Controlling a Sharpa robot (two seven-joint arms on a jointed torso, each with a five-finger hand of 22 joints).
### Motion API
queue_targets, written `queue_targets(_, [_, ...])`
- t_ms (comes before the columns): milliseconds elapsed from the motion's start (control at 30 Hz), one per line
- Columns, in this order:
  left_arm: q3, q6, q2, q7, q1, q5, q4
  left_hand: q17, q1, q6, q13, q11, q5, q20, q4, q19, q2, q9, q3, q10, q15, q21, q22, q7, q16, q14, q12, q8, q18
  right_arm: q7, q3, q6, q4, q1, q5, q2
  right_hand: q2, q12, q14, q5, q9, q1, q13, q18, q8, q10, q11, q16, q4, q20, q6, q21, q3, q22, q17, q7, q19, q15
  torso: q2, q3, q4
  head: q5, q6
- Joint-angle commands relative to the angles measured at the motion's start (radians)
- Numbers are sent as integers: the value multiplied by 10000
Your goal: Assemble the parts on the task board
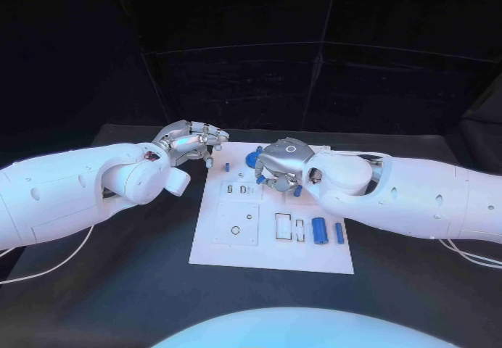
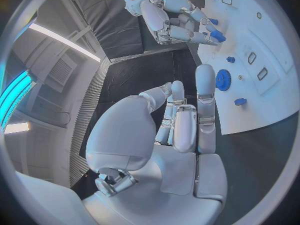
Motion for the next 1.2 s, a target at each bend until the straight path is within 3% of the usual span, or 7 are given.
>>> queue_targets(33, [9, 13, 20, 36, 18, 27, 30, 11, -47, -30, -8, -10, -54, 22, -19, 74, 43, -14, -53, -79, 92, -14, 4, 21, 21, 30, -2, -47, 128, 645, -1, 884, -201, 47, 135, 208, -10, 3, 943, 70, -9, -4, -12, -184, 22, -2, -44, 31, 3, -84, -46, 40, -70, 8, 2070, -4, -18, -68, 5, 0, 2, 27, -15])
queue_targets(467, [10, -9, 52, 73, 23, 27, -26, 11, -47, -30, -8, -10, -54, 22, -19, 74, 43, -14, -53, -79, 92, -14, 4, 21, 21, 30, -2, -47, 128, 1196, -11, 1650, -815, 75, 191, 842, -26, -58, 949, 203, -35, 1, -56, -185, -13, -59, -33, 48, -31, -76, -125, 34, -191, 4, 2097, 19, -25, -48, -1, 24, -12, 140, -64])
queue_targets(967, [10, 6, 75, 84, 22, 27, -51, 15, -41, -37, -22, -7, -55, 23, -21, 79, 45, -20, -58, -93, 93, -16, 3, 24, 25, 33, -3, -42, 128, 1417, -20, 1103, -1356, 63, 9, 1212, -21, -66, 964, 241, -47, 14, -59, -190, -30, -71, -26, 88, -49, -69, -159, 46, -223, 29, 2159, 30, -14, -37, -1, 30, -29, 205, -65])
queue_targets(1200, [10, 29, 98, 77, 22, 27, -69, 15, -41, -37, -22, -7, -55, 23, -21, 79, 45, -20, -58, -93, 93, -16, 3, 24, 25, 33, -3, -42, 128, 1688, -25, 1193, -1688, 25, -1, 1390, -21, -90, 965, 265, -64, 27, -75, -187, -62, -97, -12, 91, -71, -58, -216, 39, -260, 16, 2164, 47, -22, -24, 0, 27, -26, 222, -46])
